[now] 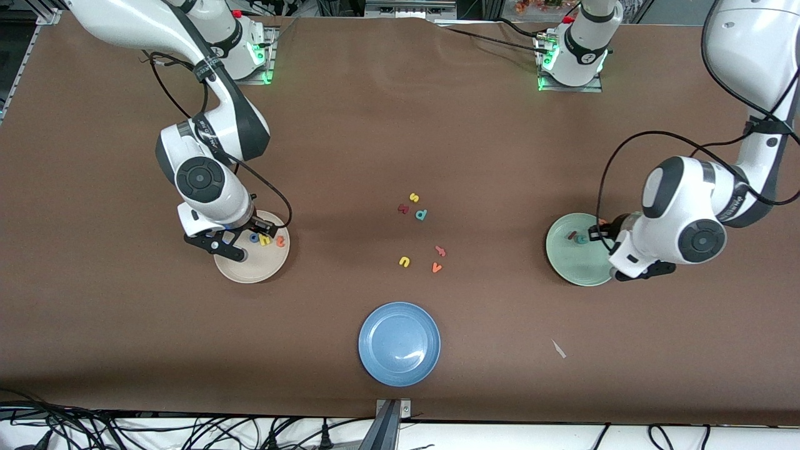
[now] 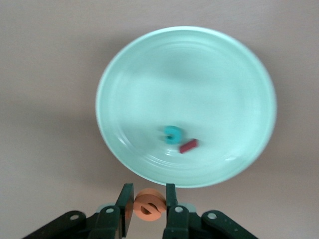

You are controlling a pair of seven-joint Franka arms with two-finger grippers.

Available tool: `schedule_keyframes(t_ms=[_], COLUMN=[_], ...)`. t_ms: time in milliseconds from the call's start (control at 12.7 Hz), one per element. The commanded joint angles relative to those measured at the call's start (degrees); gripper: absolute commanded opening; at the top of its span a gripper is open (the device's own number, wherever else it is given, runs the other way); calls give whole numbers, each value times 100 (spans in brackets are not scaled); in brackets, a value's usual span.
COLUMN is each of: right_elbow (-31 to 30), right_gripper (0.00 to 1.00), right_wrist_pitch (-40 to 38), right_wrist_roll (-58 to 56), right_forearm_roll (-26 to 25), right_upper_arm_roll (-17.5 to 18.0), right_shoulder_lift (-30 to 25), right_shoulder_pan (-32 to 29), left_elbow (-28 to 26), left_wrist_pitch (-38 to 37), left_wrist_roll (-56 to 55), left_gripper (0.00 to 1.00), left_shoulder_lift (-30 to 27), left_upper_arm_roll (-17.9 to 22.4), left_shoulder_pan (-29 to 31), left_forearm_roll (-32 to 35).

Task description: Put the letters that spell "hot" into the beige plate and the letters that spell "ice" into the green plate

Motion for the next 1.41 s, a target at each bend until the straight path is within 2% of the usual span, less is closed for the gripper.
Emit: schedule_keyframes(t_ms=[0, 79, 157, 236, 393, 471, 628, 943, 1100, 1335], right_elbow=[-110, 12, 143, 293, 652, 768, 804, 813, 813, 1171], right_gripper=[98, 98, 98, 98, 98, 98, 98, 99, 100, 100], right_wrist_pitch=[-113, -332, -578, -806, -1246, -1526, -1862, -2224, -2363, -2776], right_wrist_roll=[-137, -154, -294, -600, -1381, -1855, -2900, -4958, -5138, -5129], right_forearm_roll=[89, 89, 98, 124, 989, 1212, 1414, 1688, 1697, 1697], right_upper_arm_roll=[-12, 5, 14, 23, -38, -212, -713, -1873, -2147, -2165], right_shoulder_lift=[-391, -453, -506, -637, -927, -1120, -1515, -2245, -2352, -2265], right_shoulder_pan=[15, 15, 24, 24, 24, 24, 24, 24, 24, 15], left_elbow=[-57, -57, -48, 13, 75, 136, 433, 1628, 2051, 2114], left_wrist_pitch=[230, 204, 160, 12, -489, -682, -1383, -2720, -3003, -3013], left_wrist_roll=[125, 134, 143, 151, 256, 483, 923, 1819, 1979, 1988], left_gripper=[35, 63, 99, 100, 100, 100, 100, 100, 100, 100], left_shoulder_lift=[210, 193, 141, 71, -314, -630, -1036, -1389, -1468, -1617], left_upper_arm_roll=[-70, -70, -79, -88, -132, -140, -132, -123, -97, -140], left_shoulder_pan=[2, 2, 20, 20, 11, -6, 20, 116, 160, 196], left_forearm_roll=[287, 287, 287, 278, 217, 138, -169, -459, -793, -829])
